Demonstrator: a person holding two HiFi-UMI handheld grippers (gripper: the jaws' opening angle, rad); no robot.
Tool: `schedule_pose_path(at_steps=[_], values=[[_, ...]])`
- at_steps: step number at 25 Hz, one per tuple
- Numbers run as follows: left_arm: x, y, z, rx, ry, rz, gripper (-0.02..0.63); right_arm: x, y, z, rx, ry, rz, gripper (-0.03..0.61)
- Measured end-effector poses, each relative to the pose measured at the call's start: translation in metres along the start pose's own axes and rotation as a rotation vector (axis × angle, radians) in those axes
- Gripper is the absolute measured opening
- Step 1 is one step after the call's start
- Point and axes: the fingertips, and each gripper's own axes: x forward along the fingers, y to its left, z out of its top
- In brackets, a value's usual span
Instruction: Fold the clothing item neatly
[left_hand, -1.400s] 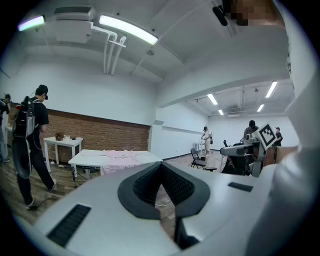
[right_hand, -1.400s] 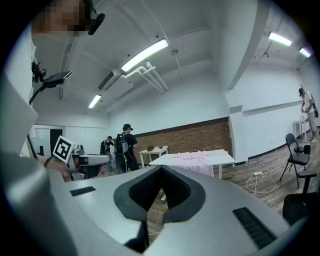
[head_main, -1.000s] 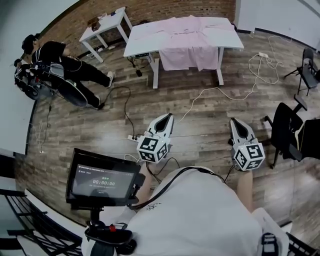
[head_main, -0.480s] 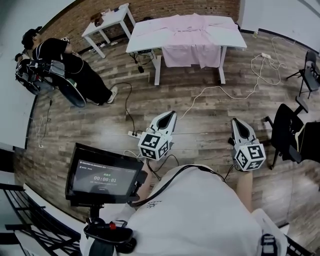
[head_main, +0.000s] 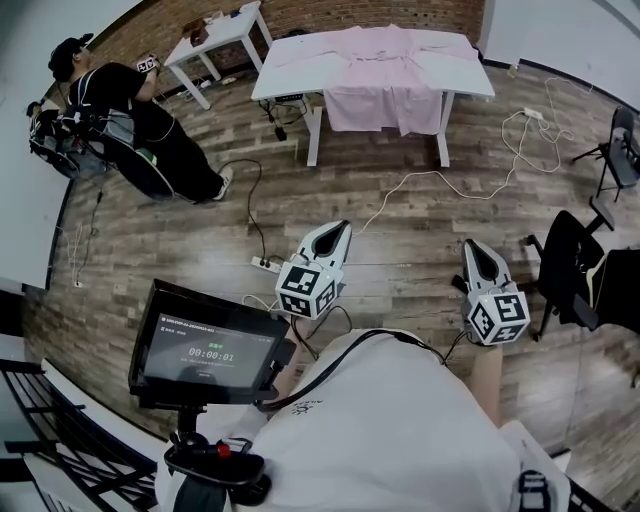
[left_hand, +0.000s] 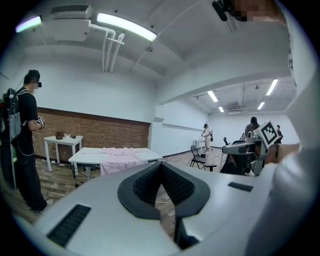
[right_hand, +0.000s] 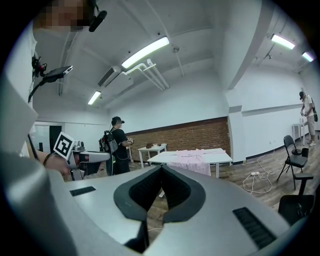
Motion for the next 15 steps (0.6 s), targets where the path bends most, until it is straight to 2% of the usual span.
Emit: schedule_pose_path(at_steps=[15], values=[[-0.0099, 0.0004, -0.0013, -0.017, 0.023, 0.038, 0.002, -0.0048, -0.0017, 0.0013, 0.018, 0.032, 0.029, 0.002]])
